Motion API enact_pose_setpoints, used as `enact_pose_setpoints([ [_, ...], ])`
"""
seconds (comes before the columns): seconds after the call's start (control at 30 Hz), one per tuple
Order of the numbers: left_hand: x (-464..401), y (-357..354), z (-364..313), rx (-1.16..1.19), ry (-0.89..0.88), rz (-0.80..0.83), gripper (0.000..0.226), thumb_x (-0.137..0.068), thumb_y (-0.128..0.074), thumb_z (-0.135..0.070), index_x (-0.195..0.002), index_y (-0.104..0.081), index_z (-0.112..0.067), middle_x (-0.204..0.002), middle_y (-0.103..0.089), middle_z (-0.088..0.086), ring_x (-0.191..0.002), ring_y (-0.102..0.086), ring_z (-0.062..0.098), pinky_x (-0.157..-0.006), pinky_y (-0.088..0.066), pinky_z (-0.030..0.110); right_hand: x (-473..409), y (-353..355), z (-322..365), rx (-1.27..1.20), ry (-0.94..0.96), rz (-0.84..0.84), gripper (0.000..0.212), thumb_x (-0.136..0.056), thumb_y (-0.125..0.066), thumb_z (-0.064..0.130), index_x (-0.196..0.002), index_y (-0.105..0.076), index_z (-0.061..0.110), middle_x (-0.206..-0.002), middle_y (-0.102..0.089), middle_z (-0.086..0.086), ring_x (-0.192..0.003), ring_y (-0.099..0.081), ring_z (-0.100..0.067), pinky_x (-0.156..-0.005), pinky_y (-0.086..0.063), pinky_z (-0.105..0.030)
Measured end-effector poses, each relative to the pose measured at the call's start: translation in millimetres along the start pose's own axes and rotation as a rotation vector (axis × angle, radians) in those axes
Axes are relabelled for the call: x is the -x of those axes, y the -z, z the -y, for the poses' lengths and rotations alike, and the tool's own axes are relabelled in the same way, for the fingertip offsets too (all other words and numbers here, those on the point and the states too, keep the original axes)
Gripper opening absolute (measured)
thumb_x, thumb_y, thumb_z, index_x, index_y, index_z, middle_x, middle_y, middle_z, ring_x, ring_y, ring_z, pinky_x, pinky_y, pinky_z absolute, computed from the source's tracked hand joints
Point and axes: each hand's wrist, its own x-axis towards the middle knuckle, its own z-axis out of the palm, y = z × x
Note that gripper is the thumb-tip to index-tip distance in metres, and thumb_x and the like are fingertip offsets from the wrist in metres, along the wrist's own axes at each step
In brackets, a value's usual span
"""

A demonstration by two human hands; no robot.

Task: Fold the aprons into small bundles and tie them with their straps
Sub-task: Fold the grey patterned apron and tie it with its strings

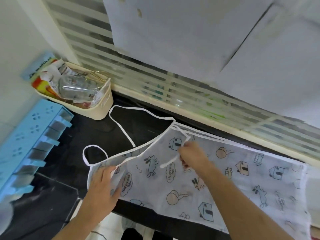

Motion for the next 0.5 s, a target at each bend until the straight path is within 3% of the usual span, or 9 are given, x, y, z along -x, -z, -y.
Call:
enact_pose_setpoints([
  [0.07, 0.9, 6.2, 1.0, 0.028, 0.013, 0.063, 0.072, -0.079, -0.088, -0.023, -0.139, -0.048, -0.023, -0.142, -0.05, -0.003, -0.132, -0.049, 0.021, -0.106, -0.054, 0.046, 13.6, 3.5, 49.1, -0.223, 0.249, 0.09, 0.011, -0.102, -0.059, 0.015, -0.108, -0.068, 0.016, -0.092, -0.076, -0.009, -0.068, -0.064, -0.024, -0.069, -0.057, -0.042],
  [0.13, 1.6, 16.0, 7.1, 0.043, 0.018, 0.121, 0.079, -0.082, -0.086, -0.028, -0.145, -0.04, -0.027, -0.143, -0.047, -0.007, -0.131, -0.052, 0.017, -0.104, -0.057, 0.04, 28.1, 2.7, 82.9, -0.503, 0.411, 0.189, 0.029, -0.103, -0.062, 0.016, -0.128, -0.066, 0.028, -0.112, -0.077, -0.005, -0.08, -0.07, -0.03, -0.07, -0.059, -0.045],
  [0.17, 1.5, 20.9, 9.3, 0.034, 0.028, 0.153, 0.081, -0.083, -0.086, -0.029, -0.147, -0.037, -0.027, -0.144, -0.046, -0.008, -0.132, -0.052, 0.016, -0.102, -0.057, 0.037, 31.5, -1.5, 89.5, -0.525, 0.443, 0.186, 0.034, -0.102, -0.062, 0.016, -0.132, -0.064, 0.031, -0.115, -0.076, -0.004, -0.084, -0.072, -0.028, -0.071, -0.06, -0.045],
  [0.23, 2.9, 31.3, 14.0, -0.024, 0.033, 0.19, 0.078, -0.083, -0.085, -0.03, -0.145, -0.039, -0.029, -0.143, -0.047, -0.009, -0.132, -0.053, 0.017, -0.102, -0.056, 0.035, 37.0, -24.4, 87.8, -0.351, 0.404, 0.132, 0.028, -0.1, -0.064, 0.018, -0.125, -0.066, 0.03, -0.109, -0.075, -0.002, -0.087, -0.072, -0.024, -0.076, -0.064, -0.045],
  [0.3, 4.5, 40.6, 22.4, -0.165, 0.007, 0.176, 0.068, -0.081, -0.085, -0.031, -0.137, -0.047, -0.03, -0.138, -0.052, -0.008, -0.128, -0.054, 0.018, -0.106, -0.051, 0.038, 41.1, -62.0, 63.7, -0.006, 0.278, 0.121, 0.024, -0.096, -0.066, 0.031, -0.12, -0.063, 0.031, -0.109, -0.069, 0.004, -0.094, -0.069, -0.018, -0.074, -0.063, -0.043],
  [0.33, 5.1, 44.4, 28.5, -0.251, -0.001, 0.164, 0.062, -0.08, -0.084, -0.033, -0.134, -0.053, -0.029, -0.134, -0.055, -0.008, -0.124, -0.054, 0.017, -0.108, -0.046, 0.04, 46.3, -81.2, 44.7, 0.21, 0.235, 0.142, 0.035, -0.094, -0.068, 0.04, -0.127, -0.057, 0.032, -0.117, -0.063, 0.007, -0.103, -0.065, -0.016, -0.075, -0.06, -0.037],
  [0.37, 5.8, 48.5, 35.7, -0.309, 0.021, 0.156, 0.058, -0.079, -0.084, -0.035, -0.13, -0.058, -0.028, -0.128, -0.058, -0.007, -0.119, -0.056, 0.017, -0.107, -0.045, 0.041, 50.9, -99.3, 21.3, 0.422, 0.24, 0.17, 0.056, -0.091, -0.069, 0.047, -0.139, -0.047, 0.031, -0.13, -0.054, 0.007, -0.117, -0.057, -0.017, -0.085, -0.057, -0.036],
  [0.43, 7.6, 57.6, 52.2, -0.312, 0.064, 0.163, 0.05, -0.078, -0.086, -0.037, -0.123, -0.066, -0.026, -0.114, -0.063, -0.008, -0.106, -0.06, 0.016, -0.099, -0.049, 0.039, 61.4, -128.5, -23.3, 0.669, 0.299, 0.209, 0.097, -0.083, -0.07, 0.058, -0.158, -0.017, 0.027, -0.16, -0.024, 0.0, -0.151, -0.023, -0.027, -0.114, -0.039, -0.057],
  [0.5, 7.7, 69.8, 58.3, -0.163, 0.123, 0.219, 0.036, -0.081, -0.086, -0.033, -0.112, -0.069, -0.031, -0.107, -0.066, -0.012, -0.098, -0.063, 0.012, -0.086, -0.055, 0.029, 65.0, -144.1, -62.1, 0.738, 0.313, 0.193, 0.121, -0.08, -0.071, 0.062, -0.162, 0.009, 0.026, -0.17, 0.014, 0.008, -0.159, 0.015, -0.026, -0.122, -0.016, -0.069],
])
